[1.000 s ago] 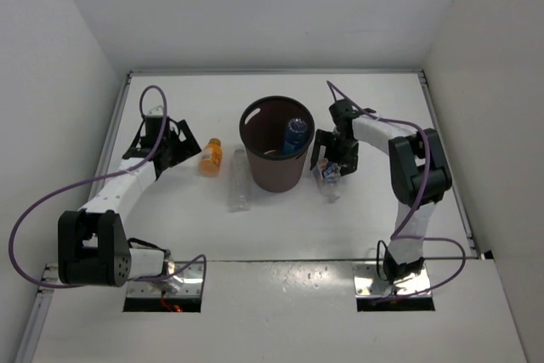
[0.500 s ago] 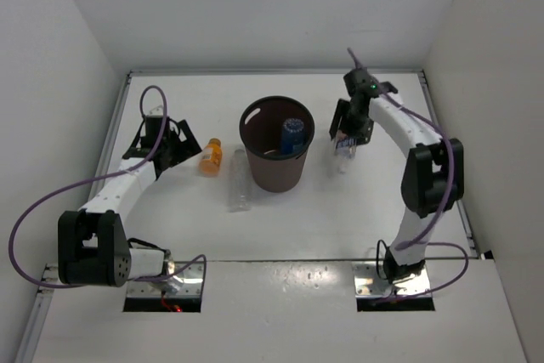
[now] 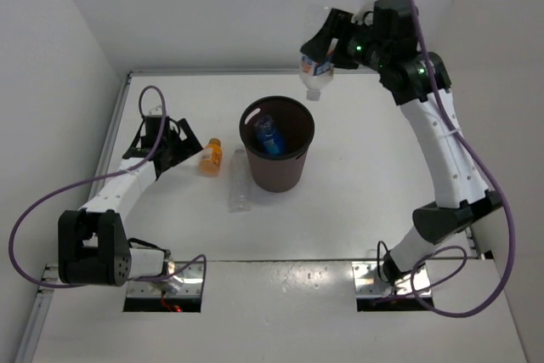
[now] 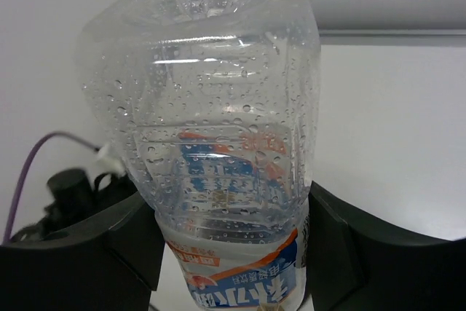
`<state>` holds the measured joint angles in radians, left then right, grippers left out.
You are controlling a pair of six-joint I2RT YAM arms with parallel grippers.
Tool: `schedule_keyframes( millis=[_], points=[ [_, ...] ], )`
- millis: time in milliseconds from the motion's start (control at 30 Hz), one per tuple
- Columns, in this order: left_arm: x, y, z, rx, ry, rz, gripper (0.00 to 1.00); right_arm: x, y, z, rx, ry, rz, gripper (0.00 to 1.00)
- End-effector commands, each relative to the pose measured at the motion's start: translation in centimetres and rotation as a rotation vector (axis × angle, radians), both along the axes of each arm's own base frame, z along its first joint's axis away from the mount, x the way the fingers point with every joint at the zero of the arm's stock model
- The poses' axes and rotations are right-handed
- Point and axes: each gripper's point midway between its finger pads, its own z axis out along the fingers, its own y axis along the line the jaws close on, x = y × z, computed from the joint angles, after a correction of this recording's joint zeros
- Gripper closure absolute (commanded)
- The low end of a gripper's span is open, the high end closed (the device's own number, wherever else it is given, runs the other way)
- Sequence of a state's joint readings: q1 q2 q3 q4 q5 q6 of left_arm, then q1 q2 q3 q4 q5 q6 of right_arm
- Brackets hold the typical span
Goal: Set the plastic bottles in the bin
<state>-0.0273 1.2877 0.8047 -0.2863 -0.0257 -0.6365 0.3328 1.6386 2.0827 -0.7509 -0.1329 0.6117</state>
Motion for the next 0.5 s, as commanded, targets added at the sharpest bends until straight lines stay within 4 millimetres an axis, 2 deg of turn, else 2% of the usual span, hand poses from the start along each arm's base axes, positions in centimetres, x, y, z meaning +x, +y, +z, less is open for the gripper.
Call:
schedule_keyframes(
  millis=[0, 33, 100, 133, 167, 200, 300, 333, 367, 400, 433, 467],
  points=[
    [0.9, -0.4, 0.9, -0.026, -0.039, 0.003, 0.01, -1.3, 5.7, -2.0, -0.027, 0.009, 0.192, 0.89],
    [0.6, -0.4, 0.6, -0.026, -0.030, 0.003, 0.01, -2.1, 7.7, -2.6, -0.044, 0.014, 0.236, 0.88],
    [0.6, -0.4, 0.6, -0.026, -0.030, 0.003, 0.01, -3.1, 9.3, -3.3, -0.081, 0.006, 0.266, 0.88],
    [0.4, -0.4, 0.5, -0.026, -0.030, 0.003, 0.01, -3.9, 10.5, -4.9, -0.119, 0.027, 0.276, 0.88],
    [0.4, -0.4, 0.5, -0.026, -0.030, 0.003, 0.01, -4.1, 10.9, -6.0, -0.139, 0.045, 0.274, 0.88],
    [0.4, -0.4, 0.5, -0.026, -0.030, 0.003, 0.01, -4.2, 11.2, -5.6, -0.134, 0.015, 0.265, 0.88],
    [0.1, -0.4, 0.4, -0.026, -0.028, 0.003, 0.01, -5.3, 11.3, -7.8, -0.177, 0.019, 0.248, 0.85],
    [-0.1, -0.4, 0.0, -0.025, -0.019, 0.003, 0.01, -4.9, 10.9, -9.4, -0.210, 0.035, 0.226, 0.83],
    [-0.1, -0.4, 0.0, -0.025, -0.019, 0.003, 0.01, -5.2, 11.1, -10.1, -0.226, 0.044, 0.223, 0.80],
    [-0.1, -0.4, 0.3, -0.026, -0.028, 0.003, 0.01, -5.4, 11.2, -10.7, -0.240, 0.050, 0.218, 0.76],
    [-0.1, -0.4, 0.3, -0.026, -0.028, 0.003, 0.01, -5.2, 10.8, -11.5, -0.262, 0.062, 0.193, 0.65],
    [-0.1, -0.4, 0.3, -0.026, -0.028, 0.003, 0.01, -5.1, 10.7, -11.6, -0.266, 0.060, 0.185, 0.43]
  ],
)
